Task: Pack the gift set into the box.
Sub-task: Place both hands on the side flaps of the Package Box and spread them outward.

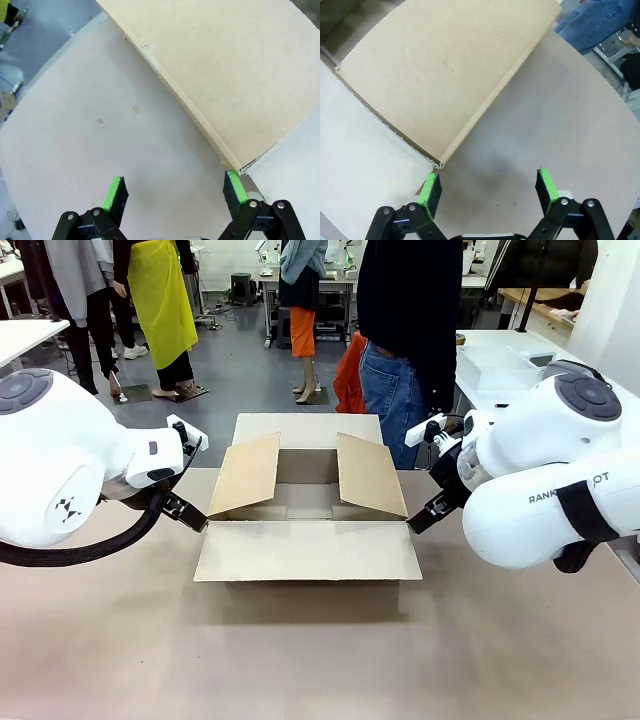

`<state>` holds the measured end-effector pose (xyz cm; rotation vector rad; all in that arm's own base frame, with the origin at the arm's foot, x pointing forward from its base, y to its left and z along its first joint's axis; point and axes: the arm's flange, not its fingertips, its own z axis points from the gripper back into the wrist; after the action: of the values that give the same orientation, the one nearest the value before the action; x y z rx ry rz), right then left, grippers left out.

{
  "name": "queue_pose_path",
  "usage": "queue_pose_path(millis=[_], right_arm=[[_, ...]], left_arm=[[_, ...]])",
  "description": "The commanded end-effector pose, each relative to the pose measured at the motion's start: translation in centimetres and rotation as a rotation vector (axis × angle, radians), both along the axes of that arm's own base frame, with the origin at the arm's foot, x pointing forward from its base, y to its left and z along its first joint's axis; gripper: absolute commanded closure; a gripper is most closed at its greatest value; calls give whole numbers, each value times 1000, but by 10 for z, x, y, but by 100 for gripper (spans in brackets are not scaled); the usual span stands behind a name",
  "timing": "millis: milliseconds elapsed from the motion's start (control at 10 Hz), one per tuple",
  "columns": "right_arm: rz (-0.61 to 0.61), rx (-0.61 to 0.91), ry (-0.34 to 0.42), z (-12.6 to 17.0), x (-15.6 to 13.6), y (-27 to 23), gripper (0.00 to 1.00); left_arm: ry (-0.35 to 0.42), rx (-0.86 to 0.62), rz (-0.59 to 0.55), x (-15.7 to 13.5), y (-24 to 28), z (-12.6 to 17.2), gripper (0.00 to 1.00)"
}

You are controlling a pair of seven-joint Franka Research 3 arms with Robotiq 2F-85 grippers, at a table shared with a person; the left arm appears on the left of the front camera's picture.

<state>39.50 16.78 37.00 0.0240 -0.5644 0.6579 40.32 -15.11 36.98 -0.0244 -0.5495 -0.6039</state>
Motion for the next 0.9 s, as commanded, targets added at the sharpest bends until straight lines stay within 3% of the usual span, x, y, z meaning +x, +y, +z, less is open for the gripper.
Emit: queue_pose_path(millis=[0,300,600,700,800], right_arm=[[0,1,0,0,0,0,0],[-25,-8,32,5,-1,-9,0],[-156,91,101,24,-21,-82,0],[-208,184,96,36,-34,-114,0],[-278,370,96,52,-48,-146,0]], left_arm=[[-1,0,-1,0,0,0,0],[-6,39,30,-5,9,8,0],[92,77,13,-36,69,34,0],[63,-26,9,-47,102,50,0],[22,-210,14,-56,141,67,0]])
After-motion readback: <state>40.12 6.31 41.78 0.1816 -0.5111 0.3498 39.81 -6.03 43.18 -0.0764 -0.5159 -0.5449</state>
